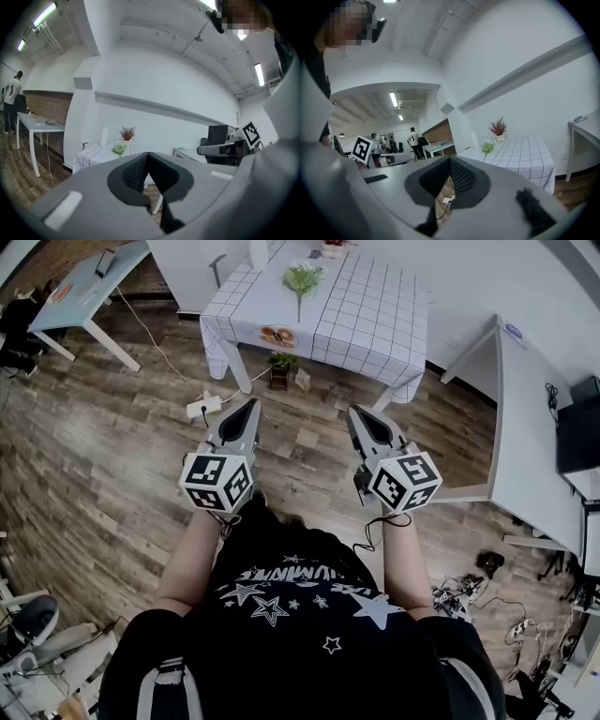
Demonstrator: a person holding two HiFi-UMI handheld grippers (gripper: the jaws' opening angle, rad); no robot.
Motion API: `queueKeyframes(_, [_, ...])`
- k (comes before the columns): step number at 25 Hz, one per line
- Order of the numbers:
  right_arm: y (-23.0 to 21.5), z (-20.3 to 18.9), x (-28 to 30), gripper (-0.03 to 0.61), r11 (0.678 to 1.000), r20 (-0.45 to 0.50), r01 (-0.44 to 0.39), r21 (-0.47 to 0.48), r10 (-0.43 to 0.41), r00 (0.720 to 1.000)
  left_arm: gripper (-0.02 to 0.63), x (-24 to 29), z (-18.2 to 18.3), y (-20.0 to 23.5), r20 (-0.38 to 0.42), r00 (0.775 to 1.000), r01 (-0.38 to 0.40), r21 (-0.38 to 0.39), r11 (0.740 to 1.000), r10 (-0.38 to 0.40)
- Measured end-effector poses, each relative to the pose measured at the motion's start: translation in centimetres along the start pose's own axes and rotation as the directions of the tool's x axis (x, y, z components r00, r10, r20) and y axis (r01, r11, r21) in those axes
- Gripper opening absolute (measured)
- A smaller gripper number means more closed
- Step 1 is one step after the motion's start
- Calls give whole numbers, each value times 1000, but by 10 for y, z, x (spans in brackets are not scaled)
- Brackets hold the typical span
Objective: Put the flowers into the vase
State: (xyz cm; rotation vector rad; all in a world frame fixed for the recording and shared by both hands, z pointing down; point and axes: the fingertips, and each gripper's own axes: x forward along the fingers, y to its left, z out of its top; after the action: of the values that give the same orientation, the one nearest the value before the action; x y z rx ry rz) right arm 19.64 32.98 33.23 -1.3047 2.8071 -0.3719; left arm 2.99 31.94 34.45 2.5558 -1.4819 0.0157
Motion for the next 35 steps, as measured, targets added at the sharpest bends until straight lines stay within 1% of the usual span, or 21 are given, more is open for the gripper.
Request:
queueKeyframes(4, [0,3,3,14,998,55,-53,47,50,997,8,3,0,1,8,1000,-4,-6,1000,4])
queueKeyframes(9, [-5,-13,24,14,998,-9,-39,40,39,999,8,1,-16,17,-27,999,-33,-27,999,32])
queueKeyframes(13, [-9,-15,44,14,999,-23,-32,37,33,999,9,10,-16,41,-24,999,-45,-45,998,44])
queueKeyframes(16, [-19,-12,59,14,1000,-30,-15,23,16,999,9,26,-10,57,-12,999,-41,-47,998,41])
queueKeyframes(20, [-36,-3,86,14,999,-24,6,32,-6,1000,9,50,2,79,7,1000,-29,-46,999,30])
queueKeyframes(28, [-71,9,155,14,998,-49,48,41,-46,998,9,108,9,138,-17,1000,-13,-78,997,12])
queueKeyframes(32, [-90,16,189,14,997,-59,68,41,-66,996,8,142,18,164,-21,1000,0,-79,997,-1])
queueKeyframes(35, [-104,20,211,14,995,-71,89,48,-86,994,8,163,23,177,-25,999,24,-70,997,-26])
